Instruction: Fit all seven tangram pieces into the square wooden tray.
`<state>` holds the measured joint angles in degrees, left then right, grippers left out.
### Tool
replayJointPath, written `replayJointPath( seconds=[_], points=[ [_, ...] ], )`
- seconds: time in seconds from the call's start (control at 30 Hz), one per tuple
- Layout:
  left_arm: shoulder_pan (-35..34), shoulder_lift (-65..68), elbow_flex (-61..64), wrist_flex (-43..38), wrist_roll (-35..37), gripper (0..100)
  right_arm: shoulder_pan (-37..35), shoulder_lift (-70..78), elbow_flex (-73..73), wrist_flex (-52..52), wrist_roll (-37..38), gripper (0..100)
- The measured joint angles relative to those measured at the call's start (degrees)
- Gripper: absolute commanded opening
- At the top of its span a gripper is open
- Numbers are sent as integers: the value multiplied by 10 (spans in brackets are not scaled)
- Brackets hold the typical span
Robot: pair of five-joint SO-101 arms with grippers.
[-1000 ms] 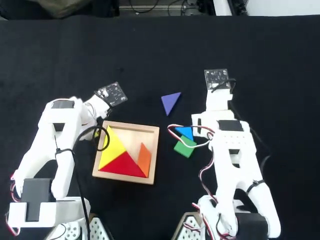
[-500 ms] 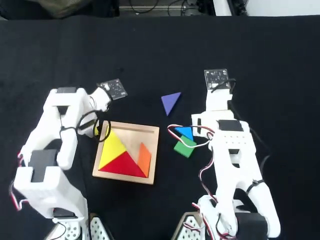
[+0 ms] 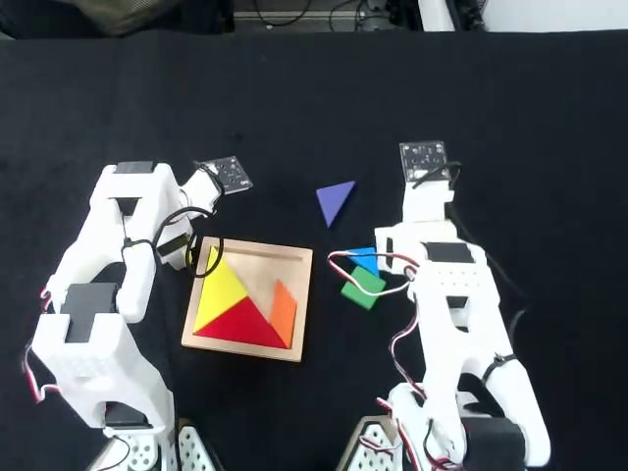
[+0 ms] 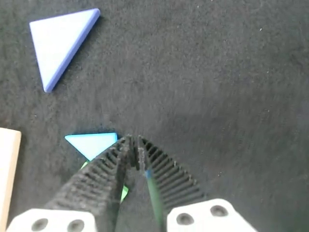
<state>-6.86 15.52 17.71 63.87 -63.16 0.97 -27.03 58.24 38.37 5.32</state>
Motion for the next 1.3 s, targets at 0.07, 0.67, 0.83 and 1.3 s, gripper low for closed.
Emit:
replayJointPath(
  seconds=[0.07,0.67,0.83,1.3],
  points=[
    [0,0,-3,2,0,29,0,0,0,-4,0,12],
    [98,-111,-160,221,-56,29,8,0,0,-9,3,12],
    [196,-179,-97,286,-168,29,84,0,0,-47,-16,12],
    [391,-195,67,165,-211,29,188,22,12,-144,-76,12]
  ],
)
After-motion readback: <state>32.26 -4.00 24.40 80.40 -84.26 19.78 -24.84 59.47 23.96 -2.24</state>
